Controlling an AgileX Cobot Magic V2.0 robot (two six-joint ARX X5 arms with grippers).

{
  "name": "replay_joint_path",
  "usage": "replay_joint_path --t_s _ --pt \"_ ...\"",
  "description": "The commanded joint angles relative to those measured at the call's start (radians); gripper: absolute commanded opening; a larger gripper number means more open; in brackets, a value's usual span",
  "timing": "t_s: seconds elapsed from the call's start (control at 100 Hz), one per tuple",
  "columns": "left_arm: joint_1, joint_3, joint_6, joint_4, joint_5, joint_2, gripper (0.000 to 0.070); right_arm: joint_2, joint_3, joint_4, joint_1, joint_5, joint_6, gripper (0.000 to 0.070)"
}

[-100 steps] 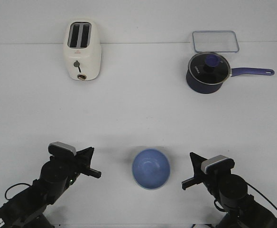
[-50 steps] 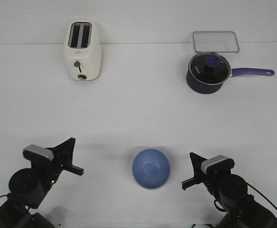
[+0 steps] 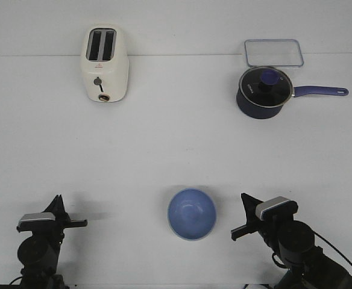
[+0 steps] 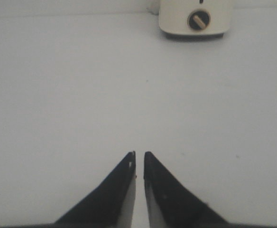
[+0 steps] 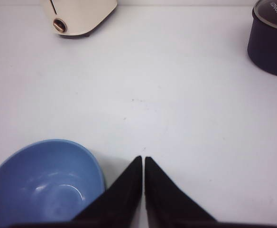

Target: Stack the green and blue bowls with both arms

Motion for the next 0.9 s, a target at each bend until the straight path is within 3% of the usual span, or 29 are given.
replay_joint_path --t_s 0.0,0.18,0.89 --pt "0.0 -0.01 0.018 0.026 0.023 -0.003 0.0015 -0.001 0.004 0.01 0.007 0.0 -0.005 0.001" --pt "0.0 -0.05 0.009 0.147 0.027 -0.003 0.0015 -0.001 0.005 0.009 0.007 0.0 -0.005 0.001" --pt "0.0 -0.049 0.011 0.161 0.027 -0.003 0.0015 -0.001 0.005 0.01 0.007 0.0 -0.005 0.001"
